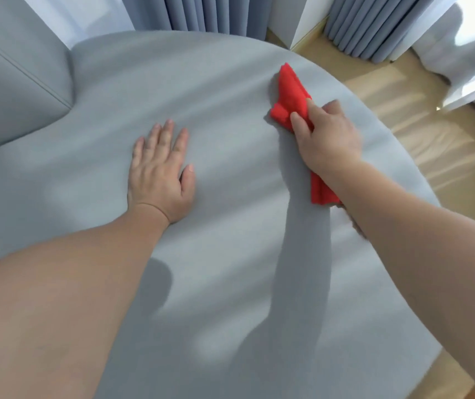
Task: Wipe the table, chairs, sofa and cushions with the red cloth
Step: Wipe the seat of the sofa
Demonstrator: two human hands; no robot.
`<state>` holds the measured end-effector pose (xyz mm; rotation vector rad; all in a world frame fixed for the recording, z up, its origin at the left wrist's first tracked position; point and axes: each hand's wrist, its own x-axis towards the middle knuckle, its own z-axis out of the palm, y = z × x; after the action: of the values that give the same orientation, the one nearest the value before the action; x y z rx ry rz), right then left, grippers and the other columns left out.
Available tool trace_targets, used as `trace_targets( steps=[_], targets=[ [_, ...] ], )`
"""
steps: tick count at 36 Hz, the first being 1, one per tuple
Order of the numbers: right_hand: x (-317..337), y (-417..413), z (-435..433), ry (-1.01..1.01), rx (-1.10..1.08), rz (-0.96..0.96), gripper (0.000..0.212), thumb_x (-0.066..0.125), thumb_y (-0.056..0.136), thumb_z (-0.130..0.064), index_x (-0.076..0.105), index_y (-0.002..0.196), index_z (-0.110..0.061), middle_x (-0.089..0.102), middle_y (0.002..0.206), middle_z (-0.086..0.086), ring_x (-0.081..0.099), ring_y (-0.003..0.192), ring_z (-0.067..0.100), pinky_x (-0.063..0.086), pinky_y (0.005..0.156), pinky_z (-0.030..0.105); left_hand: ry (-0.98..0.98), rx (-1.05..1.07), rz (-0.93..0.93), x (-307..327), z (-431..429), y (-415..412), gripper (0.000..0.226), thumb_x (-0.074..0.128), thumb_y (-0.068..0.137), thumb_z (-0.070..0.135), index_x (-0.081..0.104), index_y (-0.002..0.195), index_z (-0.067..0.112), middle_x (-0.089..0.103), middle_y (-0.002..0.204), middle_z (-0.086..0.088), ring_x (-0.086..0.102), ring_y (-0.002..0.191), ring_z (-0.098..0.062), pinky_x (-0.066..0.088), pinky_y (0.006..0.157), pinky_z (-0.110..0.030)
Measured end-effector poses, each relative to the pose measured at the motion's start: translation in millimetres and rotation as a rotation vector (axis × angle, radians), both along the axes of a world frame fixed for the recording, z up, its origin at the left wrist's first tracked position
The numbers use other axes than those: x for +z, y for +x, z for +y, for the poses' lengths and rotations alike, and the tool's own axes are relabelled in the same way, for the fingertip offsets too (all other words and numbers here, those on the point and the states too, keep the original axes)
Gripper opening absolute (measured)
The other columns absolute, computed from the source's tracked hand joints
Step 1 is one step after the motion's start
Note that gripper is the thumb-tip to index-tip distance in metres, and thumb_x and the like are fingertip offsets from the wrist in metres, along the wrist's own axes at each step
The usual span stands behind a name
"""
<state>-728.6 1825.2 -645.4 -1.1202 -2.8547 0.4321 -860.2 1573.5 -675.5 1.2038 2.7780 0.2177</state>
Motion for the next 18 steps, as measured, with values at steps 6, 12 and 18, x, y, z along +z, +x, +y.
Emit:
trace_targets(
  steps=[6, 12, 18],
  targets=[
    [26, 51, -23, 0.182, 0.255, 0.144, 0.033, 0.058, 0.089, -0.035, 0.061, 0.109, -0.009, 0.055, 0.099, 0.015, 0.057, 0.087, 0.037, 0.047, 0.064, 0.04, -0.018, 0.007, -0.024, 5, 2, 1, 0.064, 0.03, 0.086, 0.036, 0.035, 0.145, 0.011, 0.026, 0.154, -0.015, 0.021, 0.142, -0.034, 0.01, 0.116, -0.046],
    [21, 58, -28, 0.073, 0.223, -0.113, 0.054, 0.069, 0.078, -0.041, 0.058, 0.117, -0.004, 0.049, 0.108, 0.019, 0.051, 0.096, 0.04, 0.045, 0.074, 0.041, 0.006, 0.007, -0.021, 4, 2, 0, 0.064, 0.03, 0.087, 0.036, 0.035, 0.145, 0.011, 0.027, 0.154, -0.015, 0.022, 0.142, -0.034, 0.01, 0.116, -0.047],
    [24, 89, -32, -0.058, 0.288, -0.013, 0.058, 0.068, 0.07, -0.003, 0.056, 0.126, 0.006, 0.047, 0.134, 0.025, 0.053, 0.115, 0.043, 0.042, 0.098, 0.04, 0.001, 0.012, -0.015, 2, 3, 0, 0.064, 0.03, 0.087, 0.037, 0.033, 0.146, 0.012, 0.025, 0.155, -0.014, 0.02, 0.142, -0.033, 0.007, 0.116, -0.044]
  ],
)
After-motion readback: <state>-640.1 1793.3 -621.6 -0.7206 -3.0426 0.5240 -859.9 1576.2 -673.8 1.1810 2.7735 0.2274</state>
